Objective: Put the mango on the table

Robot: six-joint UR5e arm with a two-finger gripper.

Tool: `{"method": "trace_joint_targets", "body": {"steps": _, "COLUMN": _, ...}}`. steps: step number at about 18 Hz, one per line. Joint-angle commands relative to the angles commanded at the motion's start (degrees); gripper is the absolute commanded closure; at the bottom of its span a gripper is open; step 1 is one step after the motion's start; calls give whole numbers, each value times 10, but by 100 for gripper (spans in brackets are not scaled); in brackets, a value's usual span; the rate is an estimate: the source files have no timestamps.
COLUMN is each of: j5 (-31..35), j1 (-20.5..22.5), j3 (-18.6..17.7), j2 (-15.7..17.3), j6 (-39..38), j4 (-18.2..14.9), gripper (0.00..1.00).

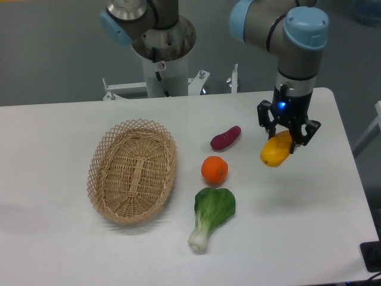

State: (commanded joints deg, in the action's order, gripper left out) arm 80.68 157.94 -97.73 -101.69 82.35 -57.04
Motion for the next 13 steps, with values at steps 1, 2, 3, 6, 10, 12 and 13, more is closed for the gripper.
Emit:
{"method": "trace_joint_targets", "body": {"steps": 1, "j5": 0, "j1": 0, "j3": -2, "j2": 0, "j6": 0, "j4": 1, "gripper": 56}}
{"method": "trace_joint_targets", "body": {"steps": 2, "j5": 0, "j1": 0, "j3": -4, "j2": 0, "j6": 0, "j4": 2, "gripper": 56}}
{"method": "trace_joint_targets", "body": {"steps": 3, "j5": 0, "j1": 0, "j3": -4, "j2": 0, "j6": 0, "j4": 2, "gripper": 56}}
{"method": "trace_joint_targets", "body": {"steps": 6, "j5": 0, "j1": -1, "j3": -2, "j2": 0, "j6": 0, "j4": 1, "gripper": 56}}
{"method": "trace_joint_targets", "body": {"steps": 10, "j5": -1, "j1": 0, "j3": 2, "j2": -3, "j6": 0, "j4": 4, "gripper": 56}}
{"method": "trace_joint_targets", "body": {"steps": 12, "j5": -1, "j1": -1, "j3": 3, "j2": -4, "j6": -1, "j4": 6, "gripper": 56}}
{"method": "trace_joint_targets", "body": {"steps": 13, "j5": -1, "j1": -1, "j3": 3, "j2": -4, "j6": -1, "j4": 6, "gripper": 56}}
